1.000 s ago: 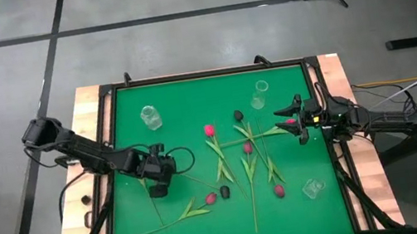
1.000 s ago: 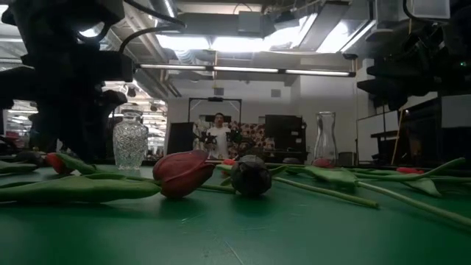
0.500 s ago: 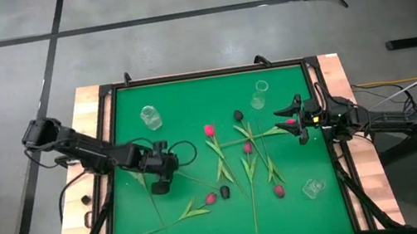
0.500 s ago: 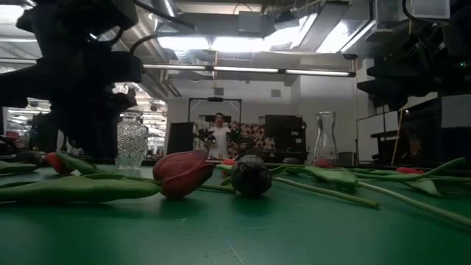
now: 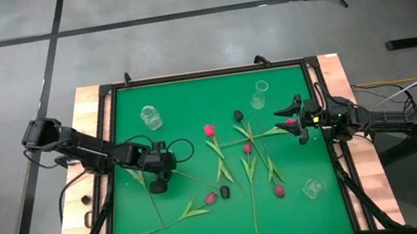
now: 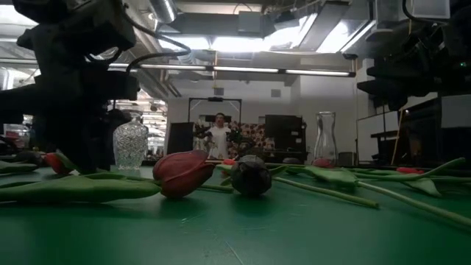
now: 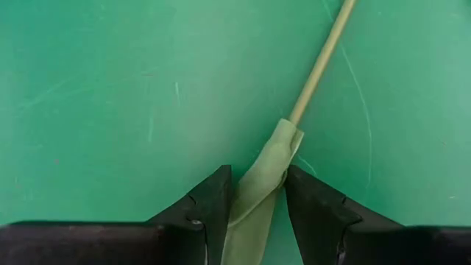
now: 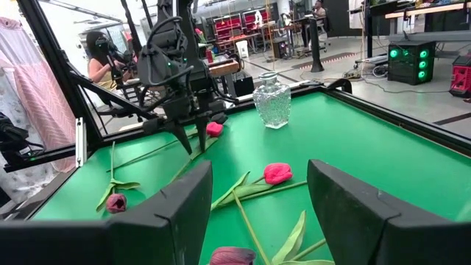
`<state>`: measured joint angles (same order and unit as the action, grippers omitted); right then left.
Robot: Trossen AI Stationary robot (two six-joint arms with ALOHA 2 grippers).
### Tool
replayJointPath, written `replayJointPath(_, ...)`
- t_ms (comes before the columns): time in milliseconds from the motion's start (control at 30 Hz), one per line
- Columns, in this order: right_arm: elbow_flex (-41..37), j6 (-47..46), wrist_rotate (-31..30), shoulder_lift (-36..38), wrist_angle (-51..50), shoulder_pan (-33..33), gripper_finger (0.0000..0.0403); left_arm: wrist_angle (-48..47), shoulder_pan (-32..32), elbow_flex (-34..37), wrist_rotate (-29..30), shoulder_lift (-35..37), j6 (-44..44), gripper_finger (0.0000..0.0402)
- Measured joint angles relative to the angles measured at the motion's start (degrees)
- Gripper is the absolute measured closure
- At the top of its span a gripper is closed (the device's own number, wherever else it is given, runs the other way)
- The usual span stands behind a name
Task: Sort flowers into vase by color
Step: Put the left pink flower into the top right transparent vase
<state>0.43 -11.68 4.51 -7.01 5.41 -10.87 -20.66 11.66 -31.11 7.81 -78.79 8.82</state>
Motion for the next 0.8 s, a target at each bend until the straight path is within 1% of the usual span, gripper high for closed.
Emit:
replayJointPath(167, 0.0, 0.0, 0.0, 0.0, 0.0, 0.0, 0.0182, 0.9, 0.0, 1.3, 0.0, 0.2, 0.1, 0.0294)
replayJointPath(500, 0.0, -0.3, 0.0, 0.0, 0.1, 0.0, 0.0182, 0.8, 0.2, 1.2, 0.9, 0.1, 2.6, 0.0390)
replayJointPath(667, 0.0, -0.4, 0.0, 0.0, 0.1, 0.0, 0.0182, -1.2, 0.1, -1.1, 0.1, -0.2, 4.4, 0.0392)
replayJointPath(800, 0.0, -0.5, 0.0, 0.0, 0.9, 0.0, 0.0182, -4.8, 0.2, -4.9, 0.0, -0.1, 5.7, 0.0391)
